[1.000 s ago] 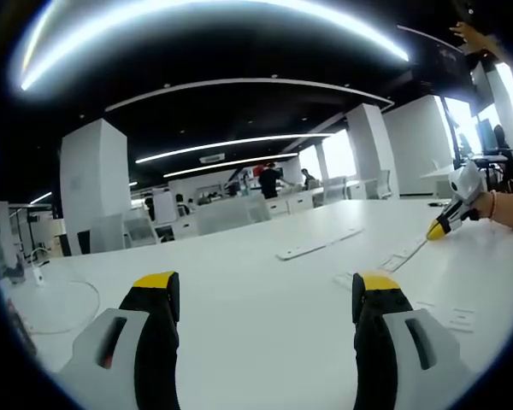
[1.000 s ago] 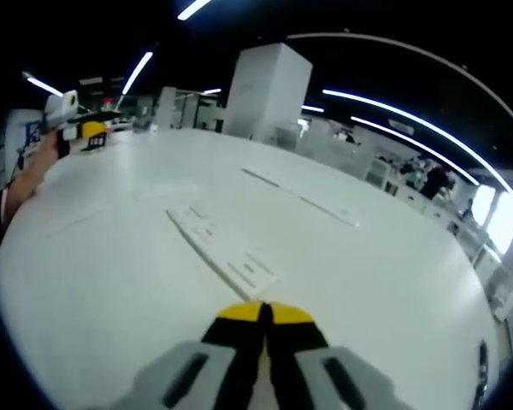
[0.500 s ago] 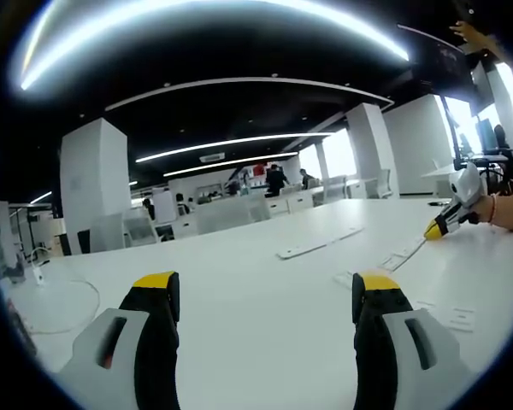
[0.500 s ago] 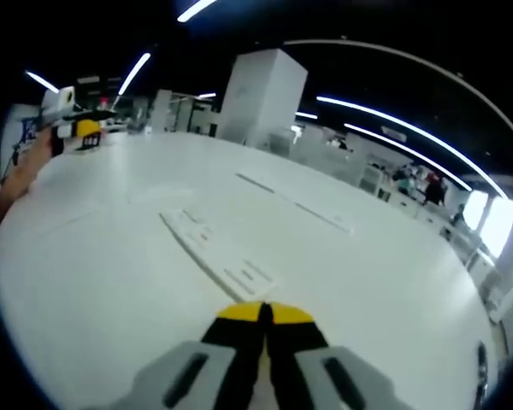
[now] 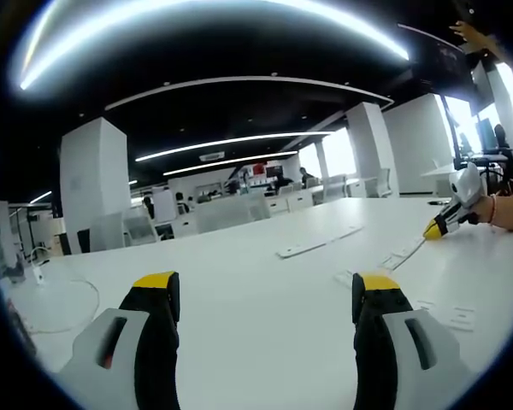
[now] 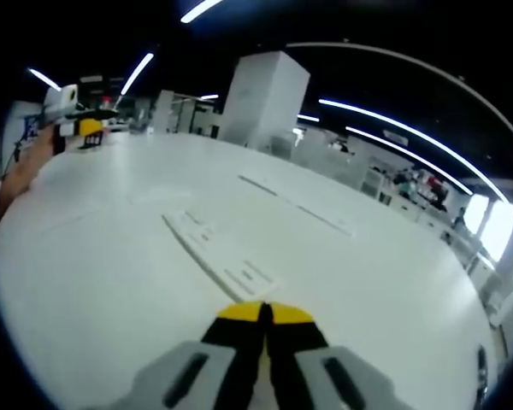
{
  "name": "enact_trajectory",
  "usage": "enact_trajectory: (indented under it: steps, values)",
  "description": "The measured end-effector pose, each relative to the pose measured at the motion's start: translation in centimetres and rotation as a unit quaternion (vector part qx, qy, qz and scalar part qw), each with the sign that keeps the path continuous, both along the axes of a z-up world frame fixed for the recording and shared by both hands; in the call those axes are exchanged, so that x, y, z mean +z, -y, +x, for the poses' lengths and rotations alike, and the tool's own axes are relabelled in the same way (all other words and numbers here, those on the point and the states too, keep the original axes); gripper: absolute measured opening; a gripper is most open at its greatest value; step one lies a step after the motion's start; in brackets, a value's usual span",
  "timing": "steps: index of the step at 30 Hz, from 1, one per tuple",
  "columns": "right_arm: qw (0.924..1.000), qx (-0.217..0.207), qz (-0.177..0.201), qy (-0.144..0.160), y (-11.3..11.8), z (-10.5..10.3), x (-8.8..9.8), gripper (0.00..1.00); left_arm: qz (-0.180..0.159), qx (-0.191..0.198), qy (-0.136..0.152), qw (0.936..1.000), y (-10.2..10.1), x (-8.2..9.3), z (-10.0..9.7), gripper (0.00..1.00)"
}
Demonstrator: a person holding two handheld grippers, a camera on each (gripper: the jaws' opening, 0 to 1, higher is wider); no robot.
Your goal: Locate the socket holder cover, grip the socket holder cover, clip it into the socket holder slot.
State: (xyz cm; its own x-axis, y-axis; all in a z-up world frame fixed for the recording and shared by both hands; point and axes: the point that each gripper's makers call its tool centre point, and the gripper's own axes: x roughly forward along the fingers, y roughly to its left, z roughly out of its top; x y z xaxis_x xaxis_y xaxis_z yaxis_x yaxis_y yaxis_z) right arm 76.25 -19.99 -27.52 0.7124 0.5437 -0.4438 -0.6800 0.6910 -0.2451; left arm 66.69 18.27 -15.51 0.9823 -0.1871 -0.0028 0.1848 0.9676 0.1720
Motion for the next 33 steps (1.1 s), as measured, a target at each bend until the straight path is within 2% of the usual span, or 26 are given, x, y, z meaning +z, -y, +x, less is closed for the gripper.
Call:
enact_trajectory:
  steps: [33]
  values:
    - [0.9995,0.020,-0.010,0.022,-1.4,-0.5,0.1,0.04,0.002,0.000,-0.004,1.0000,-0.1,-0.1,0.2,0.81]
